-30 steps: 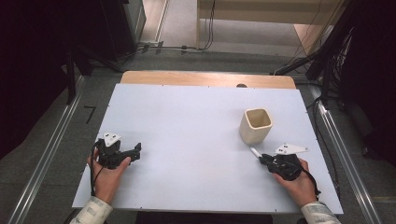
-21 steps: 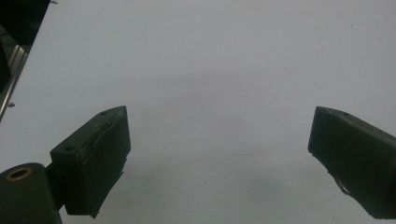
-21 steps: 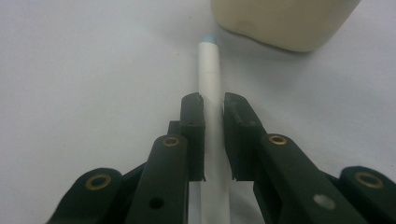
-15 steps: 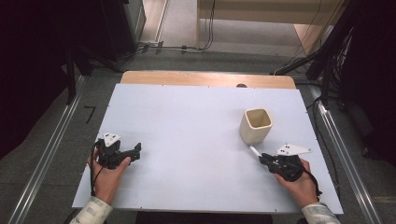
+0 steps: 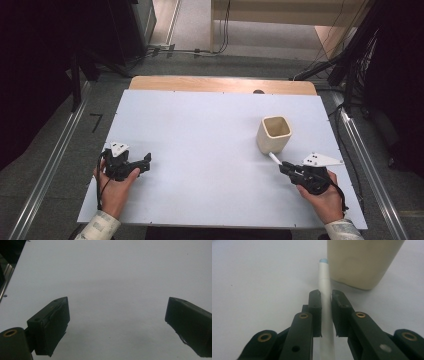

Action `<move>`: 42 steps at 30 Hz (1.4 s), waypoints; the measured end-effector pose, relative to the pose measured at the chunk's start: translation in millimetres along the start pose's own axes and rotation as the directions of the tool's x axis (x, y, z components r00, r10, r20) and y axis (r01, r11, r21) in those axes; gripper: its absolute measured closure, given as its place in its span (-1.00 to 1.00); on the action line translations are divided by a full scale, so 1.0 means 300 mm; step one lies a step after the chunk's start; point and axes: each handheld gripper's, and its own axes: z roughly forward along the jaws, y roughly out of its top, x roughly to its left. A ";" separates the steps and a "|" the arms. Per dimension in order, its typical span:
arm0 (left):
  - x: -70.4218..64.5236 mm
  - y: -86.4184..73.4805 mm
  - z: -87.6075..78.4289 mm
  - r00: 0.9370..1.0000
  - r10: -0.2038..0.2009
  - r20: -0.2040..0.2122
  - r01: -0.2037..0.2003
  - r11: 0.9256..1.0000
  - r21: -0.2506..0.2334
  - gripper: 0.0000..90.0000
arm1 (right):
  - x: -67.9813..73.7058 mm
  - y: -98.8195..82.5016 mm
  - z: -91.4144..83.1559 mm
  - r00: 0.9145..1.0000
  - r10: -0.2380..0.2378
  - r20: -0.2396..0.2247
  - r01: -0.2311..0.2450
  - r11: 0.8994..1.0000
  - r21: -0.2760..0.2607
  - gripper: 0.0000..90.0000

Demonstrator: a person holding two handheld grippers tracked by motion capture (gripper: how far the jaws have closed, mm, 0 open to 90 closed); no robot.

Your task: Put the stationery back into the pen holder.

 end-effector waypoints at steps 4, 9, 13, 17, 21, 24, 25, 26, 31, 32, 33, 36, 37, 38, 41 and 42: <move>0.001 0.000 0.000 1.000 0.000 0.000 0.000 1.000 0.001 -0.86 | 0.011 0.015 -0.021 1.000 0.002 -0.012 -0.002 0.999 -0.034 0.70; 0.001 0.000 0.000 1.000 0.001 -0.001 -0.001 1.000 0.003 -0.86 | 0.021 0.041 -0.049 1.000 0.007 -0.018 -0.008 0.997 -0.073 0.70; 0.000 0.000 0.000 1.000 0.000 -0.002 0.000 1.000 0.003 -0.86 | 0.020 0.066 -0.064 1.000 0.018 -0.008 -0.019 0.995 -0.099 0.70; 0.001 0.000 0.000 1.000 -0.002 0.000 0.002 1.000 0.002 -0.86 | 0.014 0.091 -0.074 1.000 0.028 0.003 -0.028 0.993 -0.118 0.70; 0.001 0.000 0.000 1.000 -0.002 0.000 0.002 1.000 0.002 -0.86 | 0.013 0.117 -0.082 0.999 0.031 0.015 -0.029 0.991 -0.134 0.70; 0.001 0.000 0.000 1.000 -0.002 0.000 0.002 1.000 0.001 -0.85 | 0.010 0.135 -0.087 0.999 0.038 0.017 -0.035 0.988 -0.149 0.70; 0.001 0.000 0.000 1.000 -0.002 0.000 0.002 1.000 0.001 -0.85 | 0.008 0.143 -0.090 0.999 0.040 0.019 -0.037 0.987 -0.156 0.70; 0.002 0.000 0.000 1.000 -0.002 0.000 0.002 1.000 0.001 -0.86 | 0.006 0.153 -0.093 0.999 0.045 0.023 -0.041 0.986 -0.162 0.70; 0.001 0.001 0.000 1.000 -0.002 0.001 0.002 1.000 -0.001 -0.86 | -0.008 0.201 -0.091 0.998 0.051 0.034 -0.044 0.983 -0.181 0.70; 0.001 0.000 0.000 1.000 -0.002 -0.001 0.002 1.000 -0.001 -0.86 | -0.013 0.215 -0.087 0.998 0.049 0.035 -0.042 0.982 -0.185 0.70; 0.002 0.000 0.000 1.000 -0.002 -0.002 0.002 1.000 0.000 -0.86 | -0.018 0.227 -0.084 0.998 0.051 0.039 -0.043 0.981 -0.187 0.70; 0.003 0.000 0.000 1.000 -0.004 -0.002 0.004 1.000 0.001 -0.86 | -0.033 0.262 -0.072 0.997 0.057 0.042 -0.048 0.980 -0.194 0.70; 0.003 0.000 0.001 1.000 -0.003 -0.003 0.003 1.000 0.001 -0.86 | -0.037 0.271 -0.069 0.997 0.057 0.044 -0.047 0.980 -0.194 0.70; 0.003 0.000 0.001 1.000 -0.003 -0.003 0.003 1.000 0.001 -0.86 | -0.042 0.285 -0.063 0.997 0.056 0.047 -0.046 0.980 -0.195 0.70; 0.004 0.001 0.001 1.000 -0.005 -0.001 0.005 1.000 -0.001 -0.85 | -0.051 0.313 -0.048 0.997 0.054 0.053 -0.043 0.979 -0.200 0.70; 0.004 0.001 0.001 1.000 -0.005 -0.001 0.005 1.000 -0.001 -0.86 | -0.051 0.313 -0.048 0.997 0.054 0.053 -0.043 0.979 -0.200 0.70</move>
